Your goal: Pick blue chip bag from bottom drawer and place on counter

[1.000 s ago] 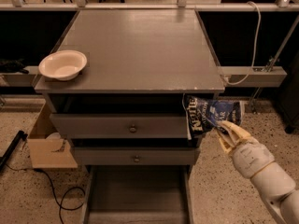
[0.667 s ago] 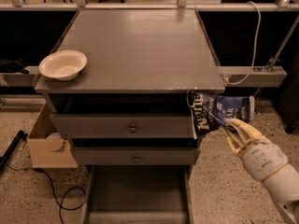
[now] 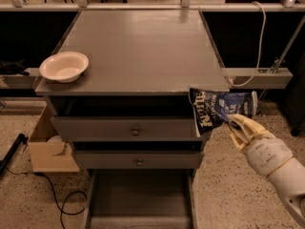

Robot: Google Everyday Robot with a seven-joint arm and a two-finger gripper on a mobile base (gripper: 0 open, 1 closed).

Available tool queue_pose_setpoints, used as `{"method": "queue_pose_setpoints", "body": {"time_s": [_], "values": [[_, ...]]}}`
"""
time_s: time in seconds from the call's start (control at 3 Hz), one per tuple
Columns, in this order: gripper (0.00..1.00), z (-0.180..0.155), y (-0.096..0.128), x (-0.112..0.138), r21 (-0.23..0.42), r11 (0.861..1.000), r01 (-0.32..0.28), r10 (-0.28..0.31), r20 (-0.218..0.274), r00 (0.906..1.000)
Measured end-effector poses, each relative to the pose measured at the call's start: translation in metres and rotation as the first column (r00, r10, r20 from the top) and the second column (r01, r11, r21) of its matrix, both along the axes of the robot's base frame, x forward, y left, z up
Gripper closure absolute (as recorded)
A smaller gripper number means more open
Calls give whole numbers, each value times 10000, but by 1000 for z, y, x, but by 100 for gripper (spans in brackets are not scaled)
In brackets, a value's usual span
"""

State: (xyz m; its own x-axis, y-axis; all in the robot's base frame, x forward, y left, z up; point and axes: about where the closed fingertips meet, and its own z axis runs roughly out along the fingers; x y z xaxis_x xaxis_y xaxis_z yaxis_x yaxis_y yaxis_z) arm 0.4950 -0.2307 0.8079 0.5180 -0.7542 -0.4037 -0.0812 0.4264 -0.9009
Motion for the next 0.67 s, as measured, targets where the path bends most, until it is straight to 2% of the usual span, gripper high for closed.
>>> {"method": "queue_pose_setpoints", "body": {"time_s": [0.33, 0.67], "values": [[100, 13, 4, 20, -207, 9993, -319, 318, -91, 9995], [100, 60, 21, 61, -796, 9930, -871, 894, 270, 9956]]}}
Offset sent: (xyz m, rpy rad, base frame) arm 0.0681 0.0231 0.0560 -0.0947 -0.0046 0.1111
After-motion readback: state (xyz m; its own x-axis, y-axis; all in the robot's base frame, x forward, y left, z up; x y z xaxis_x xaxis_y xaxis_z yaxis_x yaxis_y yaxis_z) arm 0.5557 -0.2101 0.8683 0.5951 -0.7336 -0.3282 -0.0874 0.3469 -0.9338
